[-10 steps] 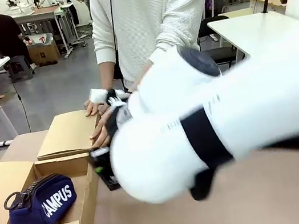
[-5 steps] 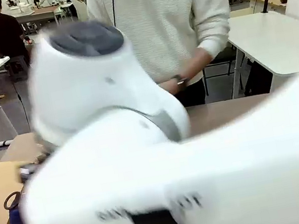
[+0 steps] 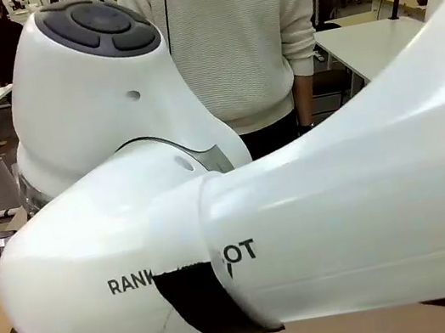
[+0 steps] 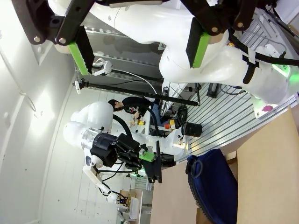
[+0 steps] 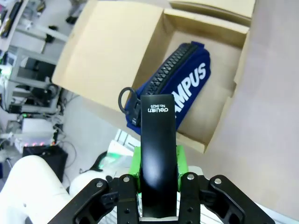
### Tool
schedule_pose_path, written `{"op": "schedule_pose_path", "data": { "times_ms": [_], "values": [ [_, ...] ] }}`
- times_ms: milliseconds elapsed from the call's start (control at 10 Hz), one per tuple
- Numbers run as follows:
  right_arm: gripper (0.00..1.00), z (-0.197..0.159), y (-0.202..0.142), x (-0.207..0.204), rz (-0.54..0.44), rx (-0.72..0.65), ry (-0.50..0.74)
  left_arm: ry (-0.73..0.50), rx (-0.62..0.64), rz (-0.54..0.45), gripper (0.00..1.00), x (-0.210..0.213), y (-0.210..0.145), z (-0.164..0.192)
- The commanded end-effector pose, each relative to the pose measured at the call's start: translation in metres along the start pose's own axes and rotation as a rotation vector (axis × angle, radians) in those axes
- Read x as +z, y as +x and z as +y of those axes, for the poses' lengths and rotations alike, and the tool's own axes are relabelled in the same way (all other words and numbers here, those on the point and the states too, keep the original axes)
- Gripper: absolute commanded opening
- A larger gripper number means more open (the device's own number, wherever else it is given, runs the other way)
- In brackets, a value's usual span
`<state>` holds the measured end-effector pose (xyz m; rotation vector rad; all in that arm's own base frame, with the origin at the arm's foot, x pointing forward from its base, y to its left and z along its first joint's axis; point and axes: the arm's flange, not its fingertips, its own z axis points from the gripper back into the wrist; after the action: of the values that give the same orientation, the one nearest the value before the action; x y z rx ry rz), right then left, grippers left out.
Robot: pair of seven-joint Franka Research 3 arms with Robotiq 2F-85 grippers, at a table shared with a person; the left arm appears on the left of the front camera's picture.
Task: Place items inside the box.
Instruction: Pick up a Pencil pouch or Stapler and place it inside the Mailer Box closest to the robot.
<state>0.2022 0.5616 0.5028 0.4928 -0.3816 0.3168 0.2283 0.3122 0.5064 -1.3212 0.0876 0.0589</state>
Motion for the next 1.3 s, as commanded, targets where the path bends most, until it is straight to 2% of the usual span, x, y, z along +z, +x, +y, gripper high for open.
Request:
{"op": "schedule_pose_path", "data": {
  "times_ms": [0, 200, 600, 800, 900, 1200],
  "values": [
    [0.32, -0.005, 0.013, -0.007, -0.038, -0.043, -0.004, 0.011, 0.002, 0.001, 1.00, 0.000, -0.001, 0.001],
    [0.32, -0.009, 0.021, -0.037, -0.080, -0.104, -0.036, 0.011, 0.002, 0.001, 1.00, 0.000, -0.001, 0.001],
    [0.32, -0.020, 0.024, -0.090, -0.069, -0.163, -0.050, 0.011, 0.002, 0.001, 1.00, 0.000, -0.001, 0.001],
    [0.32, -0.026, 0.026, -0.117, -0.104, -0.183, -0.076, 0.011, 0.002, 0.001, 1.00, 0.000, -0.001, 0.001],
    [0.32, -0.029, 0.025, -0.127, -0.124, -0.177, -0.115, 0.011, 0.002, 0.001, 1.00, 0.000, -0.001, 0.001],
    [0.32, -0.031, 0.025, -0.138, -0.118, -0.164, -0.098, 0.011, 0.002, 0.001, 1.00, 0.000, -0.001, 0.001]
  ]
}}
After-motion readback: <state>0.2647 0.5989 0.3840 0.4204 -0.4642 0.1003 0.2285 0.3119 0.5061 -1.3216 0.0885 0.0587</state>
